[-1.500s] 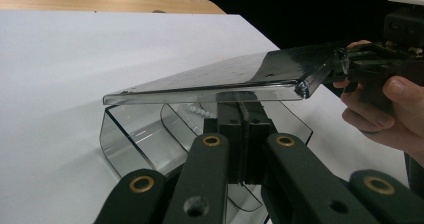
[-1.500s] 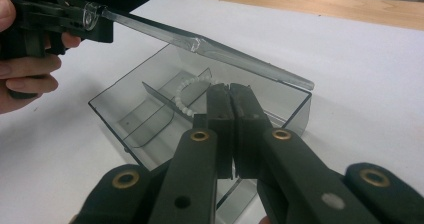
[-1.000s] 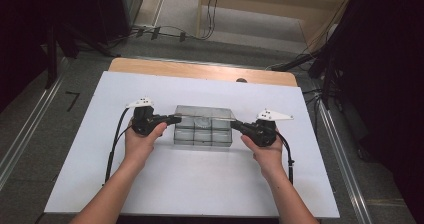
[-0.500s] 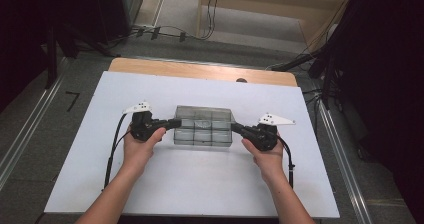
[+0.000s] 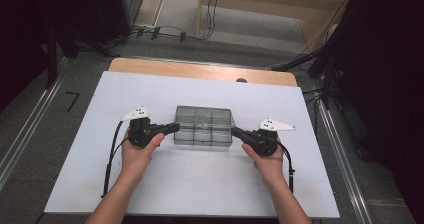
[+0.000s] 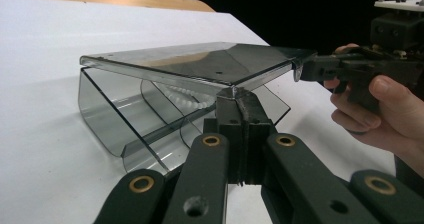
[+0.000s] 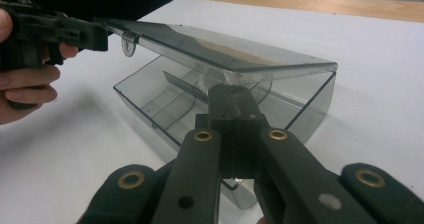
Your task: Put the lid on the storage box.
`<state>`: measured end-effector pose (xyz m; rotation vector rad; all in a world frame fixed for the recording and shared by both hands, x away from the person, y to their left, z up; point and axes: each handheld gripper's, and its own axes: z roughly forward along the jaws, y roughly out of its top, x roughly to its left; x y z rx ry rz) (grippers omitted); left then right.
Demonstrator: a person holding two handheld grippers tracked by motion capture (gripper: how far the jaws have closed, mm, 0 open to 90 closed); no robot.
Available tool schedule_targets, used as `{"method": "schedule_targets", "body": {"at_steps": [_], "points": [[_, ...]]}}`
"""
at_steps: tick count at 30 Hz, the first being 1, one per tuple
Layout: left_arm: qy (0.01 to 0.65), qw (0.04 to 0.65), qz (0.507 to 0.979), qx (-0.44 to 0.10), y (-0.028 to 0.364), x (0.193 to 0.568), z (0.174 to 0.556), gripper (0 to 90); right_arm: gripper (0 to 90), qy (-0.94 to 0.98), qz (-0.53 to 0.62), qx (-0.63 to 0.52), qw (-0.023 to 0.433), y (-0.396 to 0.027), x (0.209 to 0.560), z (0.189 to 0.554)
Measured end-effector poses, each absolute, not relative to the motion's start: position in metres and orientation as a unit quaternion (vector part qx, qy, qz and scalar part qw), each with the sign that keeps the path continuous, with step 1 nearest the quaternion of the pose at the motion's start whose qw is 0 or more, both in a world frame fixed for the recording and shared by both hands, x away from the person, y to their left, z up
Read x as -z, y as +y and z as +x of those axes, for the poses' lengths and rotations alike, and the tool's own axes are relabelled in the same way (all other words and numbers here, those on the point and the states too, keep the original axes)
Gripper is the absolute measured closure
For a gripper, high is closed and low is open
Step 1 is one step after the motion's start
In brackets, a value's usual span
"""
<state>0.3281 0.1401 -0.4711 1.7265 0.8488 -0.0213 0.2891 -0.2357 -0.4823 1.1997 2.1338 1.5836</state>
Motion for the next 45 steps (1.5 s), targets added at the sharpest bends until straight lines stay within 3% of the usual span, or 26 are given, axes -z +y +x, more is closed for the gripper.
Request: {"method": "schedule_targets", "body": {"at_steps": [45], "points": [[0.377, 0.539, 0.753, -0.012, 0.144, 0.504, 0.307, 88.4, 87.5, 0.731, 0.419, -0.529, 0.103, -0.237, 0.513, 0.273]]}}
